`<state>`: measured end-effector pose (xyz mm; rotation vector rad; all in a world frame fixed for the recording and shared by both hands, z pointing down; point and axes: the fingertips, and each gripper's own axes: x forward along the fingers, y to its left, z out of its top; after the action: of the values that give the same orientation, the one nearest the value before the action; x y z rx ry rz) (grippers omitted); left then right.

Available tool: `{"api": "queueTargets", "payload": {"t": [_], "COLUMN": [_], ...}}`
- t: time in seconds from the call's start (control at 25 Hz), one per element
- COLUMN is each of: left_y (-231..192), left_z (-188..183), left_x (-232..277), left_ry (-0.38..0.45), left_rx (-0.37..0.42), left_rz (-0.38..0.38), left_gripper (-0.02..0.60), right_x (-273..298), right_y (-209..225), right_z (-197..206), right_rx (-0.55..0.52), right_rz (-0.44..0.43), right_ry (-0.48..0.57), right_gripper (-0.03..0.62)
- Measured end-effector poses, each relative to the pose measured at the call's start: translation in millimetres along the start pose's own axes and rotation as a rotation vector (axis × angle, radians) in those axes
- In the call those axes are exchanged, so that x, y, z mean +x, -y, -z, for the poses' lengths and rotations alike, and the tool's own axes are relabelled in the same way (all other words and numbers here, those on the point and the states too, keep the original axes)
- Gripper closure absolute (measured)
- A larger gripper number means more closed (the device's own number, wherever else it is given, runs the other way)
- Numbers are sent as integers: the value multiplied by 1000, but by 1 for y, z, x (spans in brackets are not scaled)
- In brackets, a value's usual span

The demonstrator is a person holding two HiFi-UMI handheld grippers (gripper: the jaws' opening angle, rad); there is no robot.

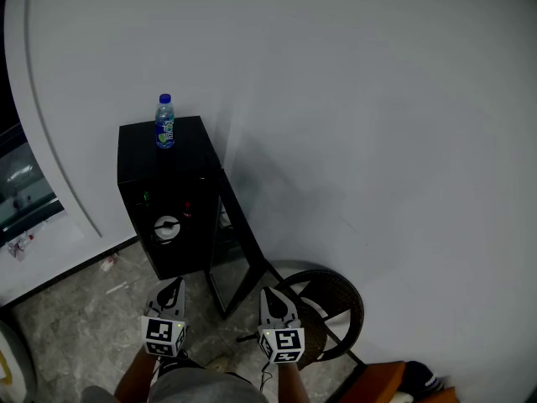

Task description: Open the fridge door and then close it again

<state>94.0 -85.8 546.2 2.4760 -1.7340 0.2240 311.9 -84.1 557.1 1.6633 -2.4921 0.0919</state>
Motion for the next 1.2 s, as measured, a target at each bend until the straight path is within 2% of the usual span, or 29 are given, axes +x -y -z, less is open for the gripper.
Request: {"api": "queueTargets", "payload": {"t": [0.52,0.56,0.64,0.68,0.92,1.2], "left_y": [5,4,2,1,-13,-18], "left_z": [5,5,6,6,5,2], "left_x": [-15,-15,-16,-16,-16,-8], "left_ry": [-10,-10,-13,-15,-18,-18], "left_rx": [-7,-4,4,7,11,11], "left_rz": [-35,-39,-42,-44,-61,-34], "left_gripper": [578,578,578,578,578,578], "right_x": [22,24,30,33,49,58], "right_y": [11,11,12,13,13,16], "right_z": [18,21,25,26,29,36], "right_rx": [-23,-16,0,1,-30,-56], "right_rz": [-97,-115,-145,-151,-144,-107], "right_ry": [-35,-42,-56,-60,-65,-89], "right_gripper": [563,531,414,410,401,401]}}
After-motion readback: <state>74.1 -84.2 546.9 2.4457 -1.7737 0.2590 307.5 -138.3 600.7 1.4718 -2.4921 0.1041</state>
